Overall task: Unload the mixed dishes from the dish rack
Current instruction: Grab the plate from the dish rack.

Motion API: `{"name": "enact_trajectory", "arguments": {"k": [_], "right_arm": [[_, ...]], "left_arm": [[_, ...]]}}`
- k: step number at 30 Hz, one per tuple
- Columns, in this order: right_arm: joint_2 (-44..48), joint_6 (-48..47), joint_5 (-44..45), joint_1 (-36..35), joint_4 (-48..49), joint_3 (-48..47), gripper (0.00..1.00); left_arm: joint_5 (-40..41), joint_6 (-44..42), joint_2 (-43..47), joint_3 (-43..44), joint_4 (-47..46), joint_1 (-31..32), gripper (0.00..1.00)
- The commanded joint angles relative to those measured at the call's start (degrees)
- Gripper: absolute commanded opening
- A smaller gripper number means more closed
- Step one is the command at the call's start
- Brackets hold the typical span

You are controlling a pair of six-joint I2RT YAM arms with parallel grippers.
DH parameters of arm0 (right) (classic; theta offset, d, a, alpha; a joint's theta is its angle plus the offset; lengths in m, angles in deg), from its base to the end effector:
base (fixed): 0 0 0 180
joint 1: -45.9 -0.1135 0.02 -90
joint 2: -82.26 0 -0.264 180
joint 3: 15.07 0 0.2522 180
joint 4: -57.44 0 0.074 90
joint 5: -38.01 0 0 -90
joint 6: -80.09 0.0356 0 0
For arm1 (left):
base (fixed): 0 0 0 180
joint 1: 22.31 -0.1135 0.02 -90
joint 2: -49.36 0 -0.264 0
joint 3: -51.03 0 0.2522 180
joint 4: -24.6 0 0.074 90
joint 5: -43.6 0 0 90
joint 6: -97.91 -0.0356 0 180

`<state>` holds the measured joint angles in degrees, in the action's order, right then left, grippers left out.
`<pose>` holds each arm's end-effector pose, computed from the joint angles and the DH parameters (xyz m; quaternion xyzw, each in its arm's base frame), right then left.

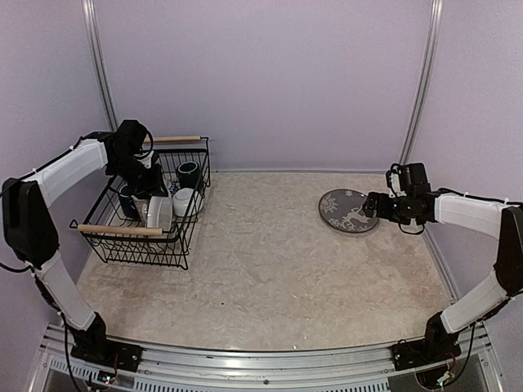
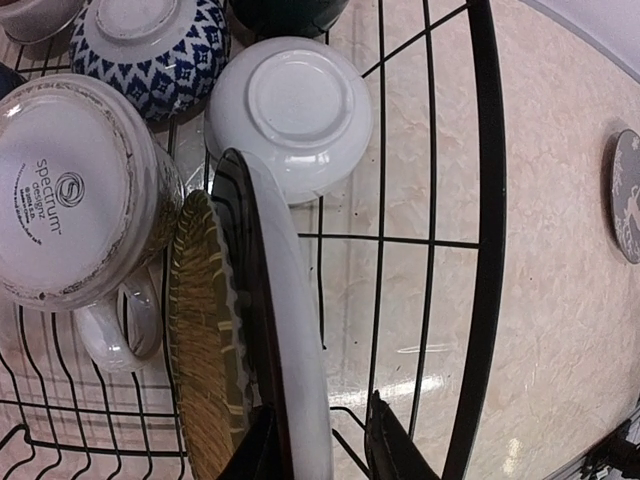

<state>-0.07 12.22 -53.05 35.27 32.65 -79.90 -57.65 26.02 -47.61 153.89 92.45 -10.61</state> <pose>0.3010 0.0572 0.2256 0.0879 0.9103 0.1222 0.3856 0.3453 -0.0786 0.3053 -0.0303 0.9654 -0.1539 0.2085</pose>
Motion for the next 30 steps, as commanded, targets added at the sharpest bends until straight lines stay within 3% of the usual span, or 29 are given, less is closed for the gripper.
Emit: {"name": "enact_trajectory", "arguments": {"k": [1,18,30], "right_arm": [[-0.07,0.45,0.62,-0.77,0.24,-0.87,1.00],[-0.66,1.46,1.76,-1.71,-0.44,-2.24,1.00],[-0.96,1.61,1.68,-2.47,-0.55,-2.54,1.00]], "left_arm": [[0.83,0.00,-1.44,1.68,1.65,0.25,0.25],[-0.98,0.04,0.15,2.47,2.28,-0.33,0.00],[-6.97,1.44,1.78,3.83,2.48,-2.59,0.00]]}}
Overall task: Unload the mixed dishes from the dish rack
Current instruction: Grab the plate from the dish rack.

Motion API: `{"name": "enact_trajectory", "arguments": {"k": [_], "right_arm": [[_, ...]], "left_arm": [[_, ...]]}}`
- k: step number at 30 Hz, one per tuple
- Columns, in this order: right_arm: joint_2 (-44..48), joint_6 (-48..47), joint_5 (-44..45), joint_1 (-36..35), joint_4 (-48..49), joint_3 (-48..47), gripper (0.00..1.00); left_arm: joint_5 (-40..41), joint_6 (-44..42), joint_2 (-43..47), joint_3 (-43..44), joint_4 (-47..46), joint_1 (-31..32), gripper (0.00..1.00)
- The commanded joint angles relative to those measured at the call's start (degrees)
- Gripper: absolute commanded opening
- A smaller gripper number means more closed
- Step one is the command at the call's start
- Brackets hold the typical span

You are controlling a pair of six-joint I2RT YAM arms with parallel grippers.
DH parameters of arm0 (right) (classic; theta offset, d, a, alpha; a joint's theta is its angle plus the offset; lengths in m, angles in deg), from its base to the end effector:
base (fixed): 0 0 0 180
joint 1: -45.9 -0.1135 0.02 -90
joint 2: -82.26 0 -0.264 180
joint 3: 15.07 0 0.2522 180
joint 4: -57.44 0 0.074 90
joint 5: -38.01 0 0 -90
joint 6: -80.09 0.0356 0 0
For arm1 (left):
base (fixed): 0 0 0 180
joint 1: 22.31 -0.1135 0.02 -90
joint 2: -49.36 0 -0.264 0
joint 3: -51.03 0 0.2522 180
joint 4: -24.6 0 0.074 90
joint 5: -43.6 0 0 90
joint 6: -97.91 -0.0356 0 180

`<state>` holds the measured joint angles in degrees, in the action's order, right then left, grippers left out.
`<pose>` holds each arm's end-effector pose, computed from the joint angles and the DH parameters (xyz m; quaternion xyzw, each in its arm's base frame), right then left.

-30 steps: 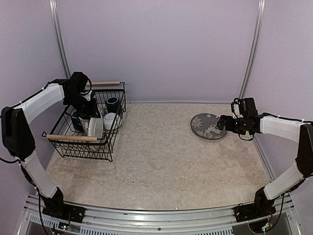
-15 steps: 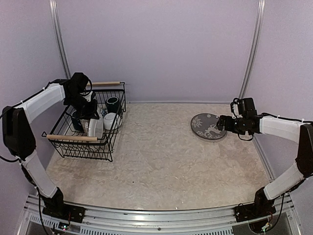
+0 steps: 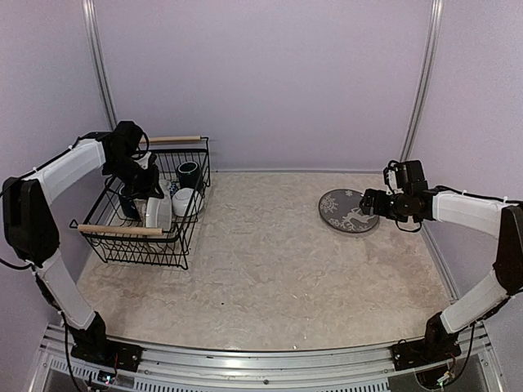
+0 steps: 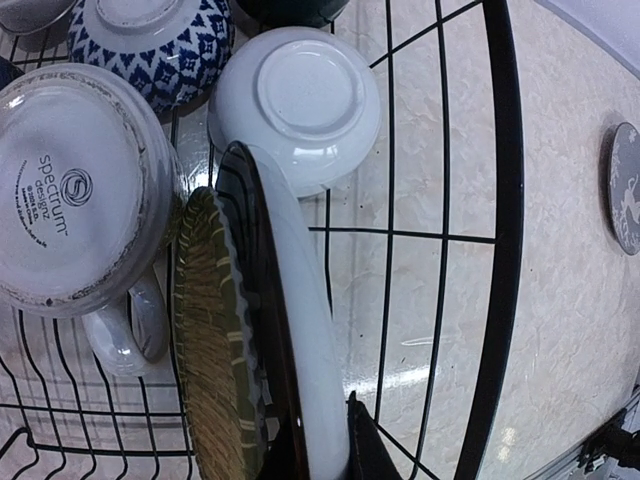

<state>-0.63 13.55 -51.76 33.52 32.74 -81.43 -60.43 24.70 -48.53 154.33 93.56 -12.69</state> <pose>0.3043 0.0667 0.2315 0.0888 0.9065 0.1253 0.3934 0.3492 -0.0679 0.3016 -0.0325 0.9660 -0.1676 0.1939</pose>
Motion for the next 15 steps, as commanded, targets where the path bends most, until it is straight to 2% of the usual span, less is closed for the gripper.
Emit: {"name": "enact_trajectory", "arguments": {"k": [1,9,15], "right_arm": [[-0.35,0.35,0.36,-0.71,-0.66,-1.01,1.00],[-0.60,0.52,-0.14,-0.94,0.43,-1.01,1.00],[-1.21,0.53,-0.14,-1.13,1.08,-1.01,1.00]], "left_arm": [[-4.89,2.72,2.74,3.73,1.60,-0.75,0.00],[-13.72,3.96,5.34,4.13,2.49,-4.85,0.00],[-16.55,4.91,7.01,4.47,3.02,-5.49,0.00]]}}
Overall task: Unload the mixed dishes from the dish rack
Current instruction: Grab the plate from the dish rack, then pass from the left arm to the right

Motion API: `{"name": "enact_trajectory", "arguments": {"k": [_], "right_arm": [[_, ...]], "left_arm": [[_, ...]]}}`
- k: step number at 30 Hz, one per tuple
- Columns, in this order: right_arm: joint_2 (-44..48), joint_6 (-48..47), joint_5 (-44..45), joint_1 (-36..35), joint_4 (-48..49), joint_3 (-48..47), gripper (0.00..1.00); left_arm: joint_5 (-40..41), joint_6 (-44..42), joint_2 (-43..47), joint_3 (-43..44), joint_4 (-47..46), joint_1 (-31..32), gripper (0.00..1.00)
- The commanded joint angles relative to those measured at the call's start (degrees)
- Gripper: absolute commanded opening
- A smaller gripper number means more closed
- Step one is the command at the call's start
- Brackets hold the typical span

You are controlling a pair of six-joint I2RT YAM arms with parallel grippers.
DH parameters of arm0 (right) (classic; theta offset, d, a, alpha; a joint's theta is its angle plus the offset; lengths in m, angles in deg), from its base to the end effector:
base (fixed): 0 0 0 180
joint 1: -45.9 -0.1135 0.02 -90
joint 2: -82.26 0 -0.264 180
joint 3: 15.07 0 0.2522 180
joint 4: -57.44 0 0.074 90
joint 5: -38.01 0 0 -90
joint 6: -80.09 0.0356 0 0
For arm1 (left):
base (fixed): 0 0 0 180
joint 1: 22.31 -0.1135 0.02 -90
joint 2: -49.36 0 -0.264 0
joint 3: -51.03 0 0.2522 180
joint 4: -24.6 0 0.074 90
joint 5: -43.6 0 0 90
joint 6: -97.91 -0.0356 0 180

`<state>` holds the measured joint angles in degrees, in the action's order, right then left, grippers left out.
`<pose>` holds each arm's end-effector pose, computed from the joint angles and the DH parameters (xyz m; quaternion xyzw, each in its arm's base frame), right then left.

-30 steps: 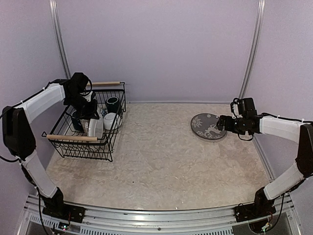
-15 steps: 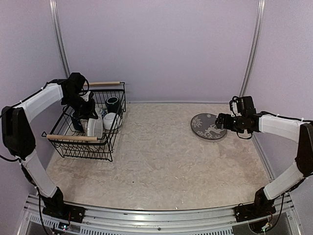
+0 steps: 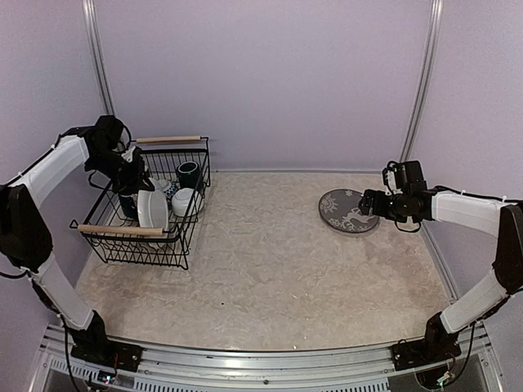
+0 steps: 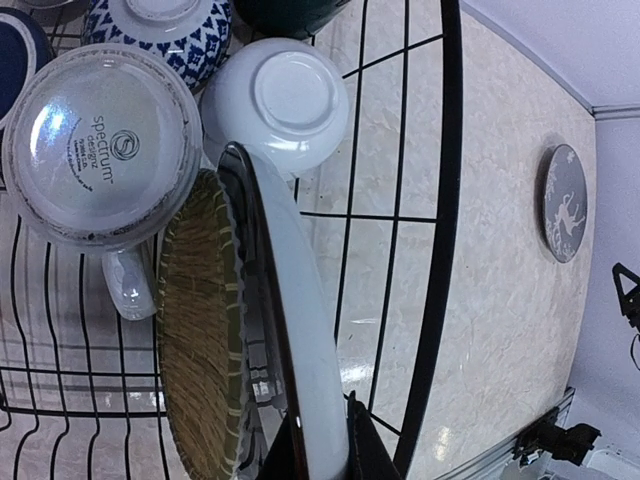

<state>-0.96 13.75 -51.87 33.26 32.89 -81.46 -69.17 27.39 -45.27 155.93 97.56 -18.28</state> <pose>0.3049 0.0683 0.2302 0.0879 0.9071 0.1273 0.3915 0.3367 -0.0375 0.3267 -0.0819 0.9502 -0.2349 0.1875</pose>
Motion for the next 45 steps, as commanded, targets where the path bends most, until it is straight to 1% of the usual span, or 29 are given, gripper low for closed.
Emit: {"name": "enact_trajectory", "arguments": {"k": [1,7,11,17,20,23,26,28,32,34,36,39,41,42,45], "right_arm": [[-0.89,0.29,-0.02,-0.90,0.97,-0.97,1.00],[-0.86,0.33,-0.03,-1.09,1.25,-0.95,1.00],[-0.89,0.45,-1.77,-1.22,1.55,-0.90,1.00],[-0.96,1.15,-1.97,-1.82,1.56,-1.07,1.00],[-0.98,1.89,-2.04,-2.31,1.56,-1.38,1.00],[-1.22,2.93,-2.27,-2.91,1.80,-1.89,1.00],[-1.77,4.37,-2.85,-3.49,1.74,-2.77,1.00],[-2.43,5.61,-3.72,-3.94,1.88,-3.62,1.00],[-4.03,7.84,-5.98,-5.36,2.61,-5.65,1.00],[-4.81,8.72,-6.98,-6.47,3.16,-6.70,1.00],[-5.66,9.70,-7.95,-7.45,3.23,-8.00,1.00],[-6.80,12.73,-10.65,-8.34,3.98,-9.74,1.00],[-7.35,15.78,-14.24,-8.36,5.69,-10.48,1.00],[-8.01,19.36,-19.04,-8.39,7.79,-11.03,1.00],[-8.58,22.75,-21.41,-8.44,9.03,-12.00,1.00]], "left_arm": [[-8.05,2.45,4.04,3.05,-1.00,0.10,0.00],[-9.66,3.44,5.19,5.73,-0.02,0.26,0.00],[-8.99,3.87,5.66,8.41,1.09,0.84,0.00],[-7.76,3.86,7.46,13.04,1.33,4.06,0.00],[-4.97,2.45,9.29,15.40,0.31,6.93,0.00],[0.23,-0.31,11.56,16.53,-2.34,10.49,0.00],[7.24,-4.92,14.02,15.01,-8.23,15.48,0.00],[12.97,-9.30,16.49,12.06,-15.53,20.70,0.00],[22.01,-20.08,20.02,1.57,-31.64,28.76,0.00],[26.31,-26.77,20.23,-1.47,-37.93,32.62,0.00],[30.15,-34.53,19.00,-3.31,-42.97,36.75,0.00],[36.76,-46.51,14.77,-6.02,-51.22,42.11,0.00],[40.71,-52.75,11.23,-7.51,-57.36,44.06,0.00],[42.58,-58.46,6.68,-8.45,-62.26,45.32,0.00],[42.75,-64.14,1.53,-11.64,-71.43,45.97,0.00]]}}
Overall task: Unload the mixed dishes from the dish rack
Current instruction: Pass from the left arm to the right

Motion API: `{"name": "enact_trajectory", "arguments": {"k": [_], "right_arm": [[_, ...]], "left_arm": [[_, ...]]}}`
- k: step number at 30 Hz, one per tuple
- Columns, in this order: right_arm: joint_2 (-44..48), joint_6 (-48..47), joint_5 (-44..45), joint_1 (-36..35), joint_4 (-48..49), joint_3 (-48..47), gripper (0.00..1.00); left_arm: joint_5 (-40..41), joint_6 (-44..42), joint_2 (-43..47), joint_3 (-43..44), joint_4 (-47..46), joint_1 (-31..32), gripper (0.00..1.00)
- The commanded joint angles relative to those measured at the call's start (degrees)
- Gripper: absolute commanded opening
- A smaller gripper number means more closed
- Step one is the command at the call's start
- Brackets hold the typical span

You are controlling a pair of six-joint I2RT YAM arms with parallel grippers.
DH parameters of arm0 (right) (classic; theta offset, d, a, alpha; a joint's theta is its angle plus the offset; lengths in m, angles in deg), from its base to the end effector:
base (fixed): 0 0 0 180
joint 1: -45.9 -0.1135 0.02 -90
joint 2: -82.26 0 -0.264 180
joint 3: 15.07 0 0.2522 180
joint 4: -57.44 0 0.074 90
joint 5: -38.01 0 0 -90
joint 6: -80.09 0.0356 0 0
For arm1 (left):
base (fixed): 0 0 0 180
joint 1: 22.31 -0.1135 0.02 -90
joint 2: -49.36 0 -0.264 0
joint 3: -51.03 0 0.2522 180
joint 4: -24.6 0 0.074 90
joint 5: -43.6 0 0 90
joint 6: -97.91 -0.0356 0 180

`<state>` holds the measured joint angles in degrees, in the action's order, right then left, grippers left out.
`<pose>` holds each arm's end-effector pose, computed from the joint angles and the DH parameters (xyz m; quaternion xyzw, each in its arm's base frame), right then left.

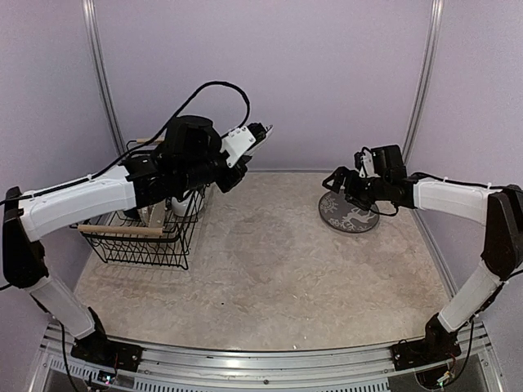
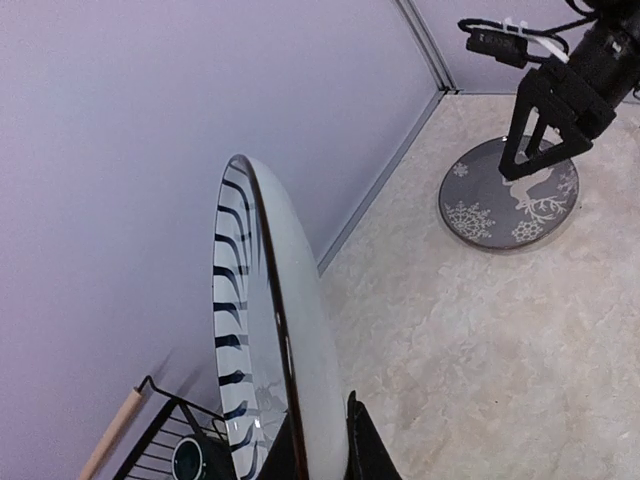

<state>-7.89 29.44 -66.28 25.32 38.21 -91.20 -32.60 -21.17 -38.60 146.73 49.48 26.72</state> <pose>0.3303 0.1334 0.2569 0.0840 0.8710 0.3303 0.3539 0.2452 -0.2695 0.3793 0.4479 0.6652 -0.0069 0.5974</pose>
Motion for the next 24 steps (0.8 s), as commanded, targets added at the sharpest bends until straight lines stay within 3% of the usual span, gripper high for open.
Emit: {"name": "enact_trajectory", "arguments": {"k": [1,8,17,24], "right_arm": [[-1.94,8.09,-7.33,-0.43,3.47,-2.69,1.00],[-5.18,14.87,-14.18,-0.48,8.00,-6.48,1.00],[-12.00,23.30,-16.75,-2.16,13.10,-11.26,0.96],[-18.94,24.55,-18.37,-4.75,13.11,-17.43,0.86]], "left_arm": [[6.12,-16.89,-6.33,-3.04,-26.36,0.97,0.00],[4.43,-23.99,-16.44,-4.60,-37.22,1.35,0.00],[4.27,-29.03,-22.54,-4.35,-39.36,2.81,0.00],[5.11,-31.11,-24.13,-4.49,-39.46,3.76,0.00]]}}
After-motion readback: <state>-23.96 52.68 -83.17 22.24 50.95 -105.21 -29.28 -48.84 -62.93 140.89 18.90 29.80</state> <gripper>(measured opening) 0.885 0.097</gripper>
